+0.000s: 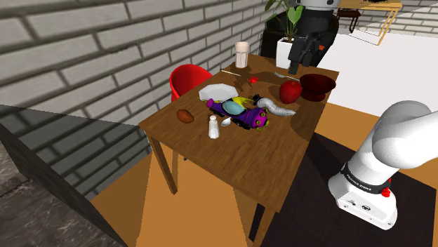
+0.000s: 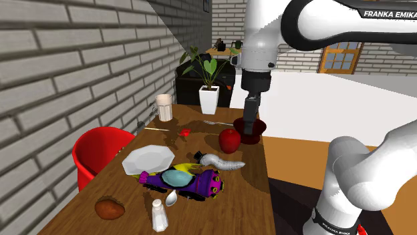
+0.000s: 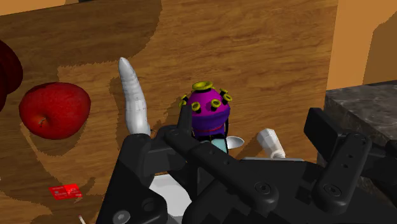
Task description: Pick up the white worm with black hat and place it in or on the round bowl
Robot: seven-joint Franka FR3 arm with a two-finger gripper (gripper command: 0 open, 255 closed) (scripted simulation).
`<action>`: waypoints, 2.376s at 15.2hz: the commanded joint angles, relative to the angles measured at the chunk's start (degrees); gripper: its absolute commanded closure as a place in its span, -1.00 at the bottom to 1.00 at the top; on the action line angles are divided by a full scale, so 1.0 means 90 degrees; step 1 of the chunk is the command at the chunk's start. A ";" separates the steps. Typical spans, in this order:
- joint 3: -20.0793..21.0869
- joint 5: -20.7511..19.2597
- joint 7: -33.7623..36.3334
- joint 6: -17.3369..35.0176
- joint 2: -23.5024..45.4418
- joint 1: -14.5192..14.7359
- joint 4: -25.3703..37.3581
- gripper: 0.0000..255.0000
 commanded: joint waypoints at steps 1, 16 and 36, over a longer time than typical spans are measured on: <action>0.0000 0.0000 0.0000 0.0000 0.0000 0.0000 0.0000 -1.00; -0.0834 -0.0798 -0.1400 0.2645 0.1956 -0.0438 -0.1052 -1.00; -0.1351 -0.1037 -0.2251 0.5007 0.4539 -0.0713 -0.0999 -1.00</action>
